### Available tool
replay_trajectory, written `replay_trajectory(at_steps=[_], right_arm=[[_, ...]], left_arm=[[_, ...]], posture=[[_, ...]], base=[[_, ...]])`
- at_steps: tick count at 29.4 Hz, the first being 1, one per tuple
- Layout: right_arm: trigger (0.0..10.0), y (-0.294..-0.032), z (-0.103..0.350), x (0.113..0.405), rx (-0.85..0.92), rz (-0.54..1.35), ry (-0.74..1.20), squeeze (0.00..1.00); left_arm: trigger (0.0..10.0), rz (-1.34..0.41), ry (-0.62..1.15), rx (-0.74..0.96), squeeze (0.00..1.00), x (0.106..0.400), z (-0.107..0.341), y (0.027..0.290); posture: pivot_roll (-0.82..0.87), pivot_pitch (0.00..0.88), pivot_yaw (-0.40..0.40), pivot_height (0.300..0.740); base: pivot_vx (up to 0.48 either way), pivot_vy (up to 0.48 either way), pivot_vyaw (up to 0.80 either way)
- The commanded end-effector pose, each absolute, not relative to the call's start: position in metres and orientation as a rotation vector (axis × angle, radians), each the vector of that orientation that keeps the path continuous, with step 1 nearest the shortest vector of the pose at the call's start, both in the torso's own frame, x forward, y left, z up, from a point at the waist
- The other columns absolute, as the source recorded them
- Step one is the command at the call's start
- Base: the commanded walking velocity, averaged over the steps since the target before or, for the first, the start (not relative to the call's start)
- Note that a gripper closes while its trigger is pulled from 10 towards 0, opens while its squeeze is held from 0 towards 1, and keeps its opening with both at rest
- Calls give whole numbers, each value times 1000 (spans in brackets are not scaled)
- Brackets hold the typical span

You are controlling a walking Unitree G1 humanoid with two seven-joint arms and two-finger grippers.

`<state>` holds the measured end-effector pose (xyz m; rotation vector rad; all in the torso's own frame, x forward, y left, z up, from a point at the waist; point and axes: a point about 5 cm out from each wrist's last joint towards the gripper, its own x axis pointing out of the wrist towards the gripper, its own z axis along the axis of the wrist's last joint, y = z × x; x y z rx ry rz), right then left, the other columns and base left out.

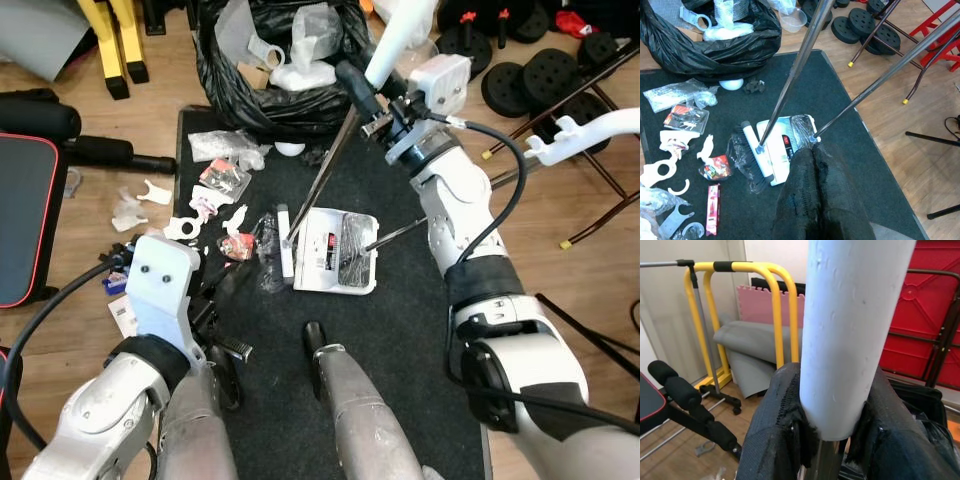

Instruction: Sweep floor

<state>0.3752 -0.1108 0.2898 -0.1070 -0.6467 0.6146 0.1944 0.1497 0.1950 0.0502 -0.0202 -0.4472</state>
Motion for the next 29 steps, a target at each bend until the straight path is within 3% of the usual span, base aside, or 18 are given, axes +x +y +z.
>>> replay_trajectory(at_steps=[1,25,29], right_arm=[[10000,-113,293,373,-160,624,-662,0],[10000,-94,332,355,-37,795,-757,0],[10000,-93,336,353,38,816,-756,0]], left_arm=[[10000,-452,6,37,0,192,189,147],[10000,-443,-7,31,0,199,187,146],[10000,-442,-8,30,0,199,186,146]], posture=[[-143,497,-178,740],[-157,475,-190,740],[-160,471,-190,740]], base=[[0,0,-800],[0,0,-785],[0,0,0]])
